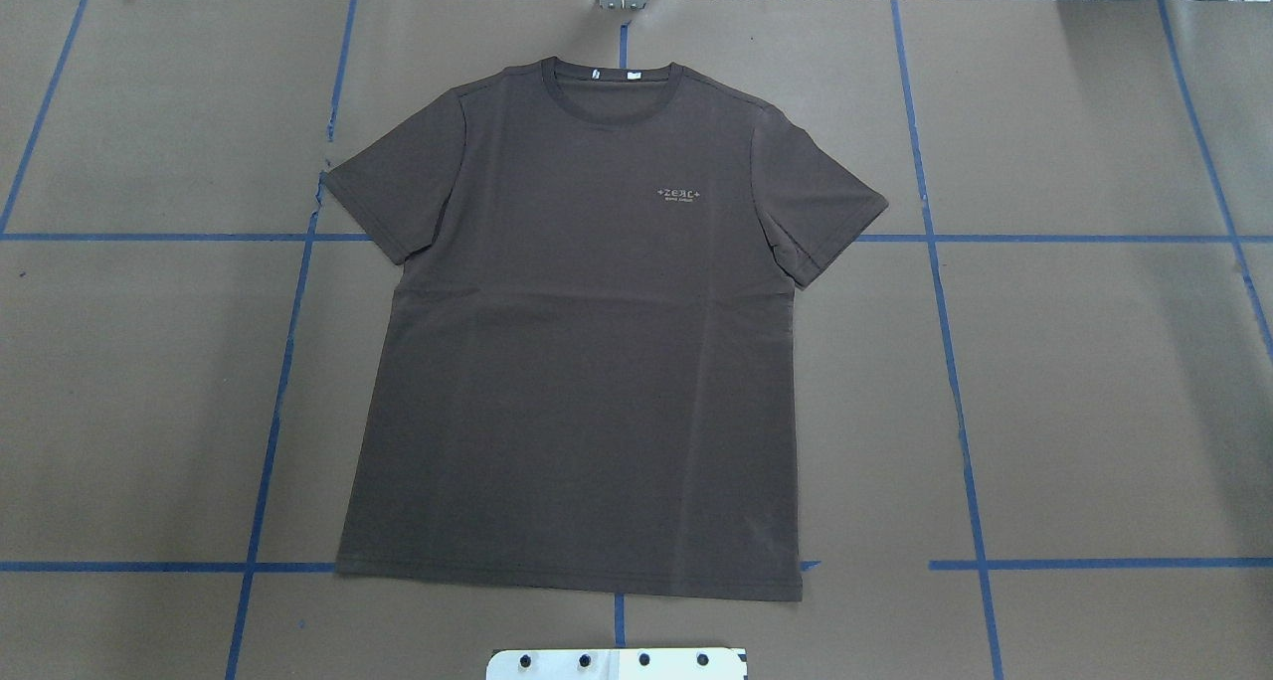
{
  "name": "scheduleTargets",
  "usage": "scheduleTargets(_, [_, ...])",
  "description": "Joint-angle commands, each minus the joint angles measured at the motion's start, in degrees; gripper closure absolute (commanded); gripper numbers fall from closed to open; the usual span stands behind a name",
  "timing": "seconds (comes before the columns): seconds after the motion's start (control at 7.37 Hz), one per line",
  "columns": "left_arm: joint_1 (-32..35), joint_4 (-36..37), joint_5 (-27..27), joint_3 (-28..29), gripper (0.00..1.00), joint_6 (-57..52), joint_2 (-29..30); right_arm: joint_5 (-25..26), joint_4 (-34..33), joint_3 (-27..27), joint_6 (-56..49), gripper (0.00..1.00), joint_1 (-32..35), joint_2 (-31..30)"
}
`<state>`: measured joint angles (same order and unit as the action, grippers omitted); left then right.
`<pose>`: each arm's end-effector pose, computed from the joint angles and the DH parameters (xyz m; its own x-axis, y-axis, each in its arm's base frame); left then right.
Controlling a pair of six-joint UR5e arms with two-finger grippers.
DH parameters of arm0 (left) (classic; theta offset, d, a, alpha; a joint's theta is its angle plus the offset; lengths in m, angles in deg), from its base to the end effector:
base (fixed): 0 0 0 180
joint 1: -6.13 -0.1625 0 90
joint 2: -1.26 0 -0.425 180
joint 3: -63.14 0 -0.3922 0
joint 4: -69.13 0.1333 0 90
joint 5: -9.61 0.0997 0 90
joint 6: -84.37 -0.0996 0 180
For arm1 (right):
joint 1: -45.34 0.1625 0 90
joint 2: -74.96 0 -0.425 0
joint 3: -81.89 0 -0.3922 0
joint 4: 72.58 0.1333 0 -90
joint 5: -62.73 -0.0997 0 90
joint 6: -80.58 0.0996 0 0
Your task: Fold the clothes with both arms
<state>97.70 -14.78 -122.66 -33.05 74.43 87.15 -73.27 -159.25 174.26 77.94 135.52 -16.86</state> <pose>-0.0788 -0.4538 0.6527 0.7321 0.1058 -0.6730 -0.1005 0.9938 0.0469 0.0632 -0.4826 0.6458 0.6942 -0.0924 0.7138 0.0289 0.9945 0.1007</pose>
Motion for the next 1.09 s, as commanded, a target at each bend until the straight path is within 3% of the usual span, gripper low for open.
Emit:
scheduleTargets(0.0, [0.02,-0.03,0.0,-0.14,0.0,0.01,-0.02,0.12,0.0,0.09,0.0,0.0,0.0,-0.03])
scheduleTargets(0.41, [-0.07,-3.0,-0.26,-0.05,0.0,0.01,4.7,-0.76,0.79,-0.43,0.18,0.0,-2.36,3.03])
scheduleTargets(0.54, [-0.16,-4.15,-0.53,0.12,0.0,-0.42,5.77,-0.41,1.58,-0.44,3.74,0.0,-5.94,8.88])
scheduleTargets(0.81, [-0.25,-17.62,-0.53,1.62,0.0,-0.08,4.74,-0.67,1.58,-1.57,16.36,0.0,-15.07,16.81])
scheduleTargets(0.95, [-0.33,-19.78,-0.44,2.49,0.0,0.01,4.55,-0.5,1.58,-1.93,22.44,0.0,-19.73,21.55])
